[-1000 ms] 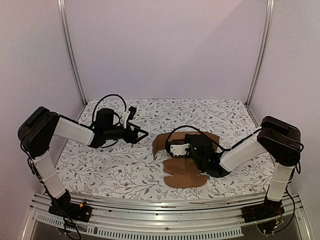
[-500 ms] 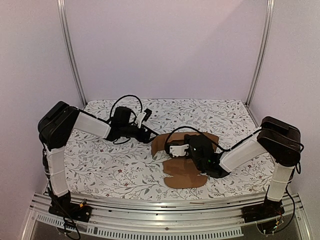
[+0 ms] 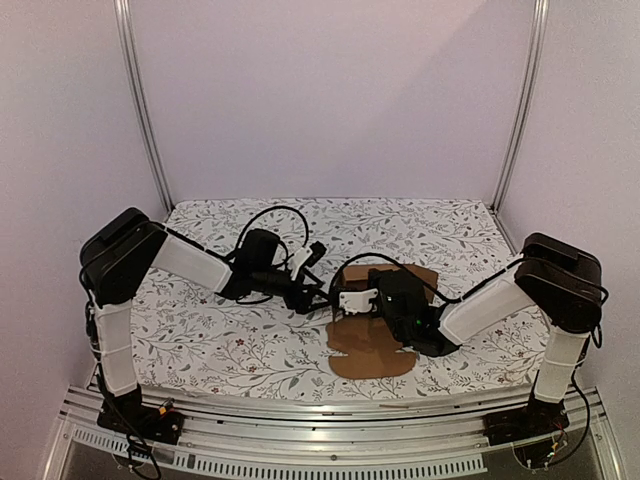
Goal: Fold the paper box
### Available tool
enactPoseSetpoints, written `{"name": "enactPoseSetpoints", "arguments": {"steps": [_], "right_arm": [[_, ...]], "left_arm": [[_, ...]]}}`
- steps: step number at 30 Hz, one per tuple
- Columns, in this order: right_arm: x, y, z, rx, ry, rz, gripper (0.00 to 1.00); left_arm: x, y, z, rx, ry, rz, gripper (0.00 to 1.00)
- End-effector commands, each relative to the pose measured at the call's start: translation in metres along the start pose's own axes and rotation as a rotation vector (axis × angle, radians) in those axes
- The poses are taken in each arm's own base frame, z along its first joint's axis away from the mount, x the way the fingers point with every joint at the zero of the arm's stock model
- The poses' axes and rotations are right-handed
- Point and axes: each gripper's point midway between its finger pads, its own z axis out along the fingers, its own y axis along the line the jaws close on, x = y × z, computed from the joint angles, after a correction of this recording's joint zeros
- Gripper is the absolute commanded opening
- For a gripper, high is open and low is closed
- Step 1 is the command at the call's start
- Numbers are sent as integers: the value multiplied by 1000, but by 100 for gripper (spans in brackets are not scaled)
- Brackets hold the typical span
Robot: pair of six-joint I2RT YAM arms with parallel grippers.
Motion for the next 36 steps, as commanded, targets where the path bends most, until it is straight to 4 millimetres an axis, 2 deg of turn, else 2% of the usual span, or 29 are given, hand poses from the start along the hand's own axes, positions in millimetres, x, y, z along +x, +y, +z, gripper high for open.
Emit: {"name": "enactPoseSetpoints", "arguments": {"steps": [1,4,9,14,16,18,22,26,36], "right_arm": [[-2,-4,-7,1,-15,2,0],[-2,-4,-9,-1,-23,0,0],[-2,-6,-16,-14,-51,-7,0],[-2,-4,-18,-45,-58,-6,0],[-2,-5,-18,-53,-56,2,0],[-2,-6,-19,-58,-58,9,0],[-2,-8,-20,-69,-55,16,0],[-3,-11,-20,-78,-51,34,0],[-4,-11,-17,-121,-24,76,0]], "left_arm": [[10,-21,-3,56,-4,15,79],[17,-29,-7,74,-11,18,79],[11,-42,-18,99,-98,20,80],[-1,-46,-8,102,-139,31,82],[-4,-47,-2,102,-152,32,98],[-6,-44,4,88,-160,24,100],[-9,-34,12,20,-170,21,99],[-8,-26,17,-43,-160,31,94],[-17,-25,29,-102,-208,51,81]]}}
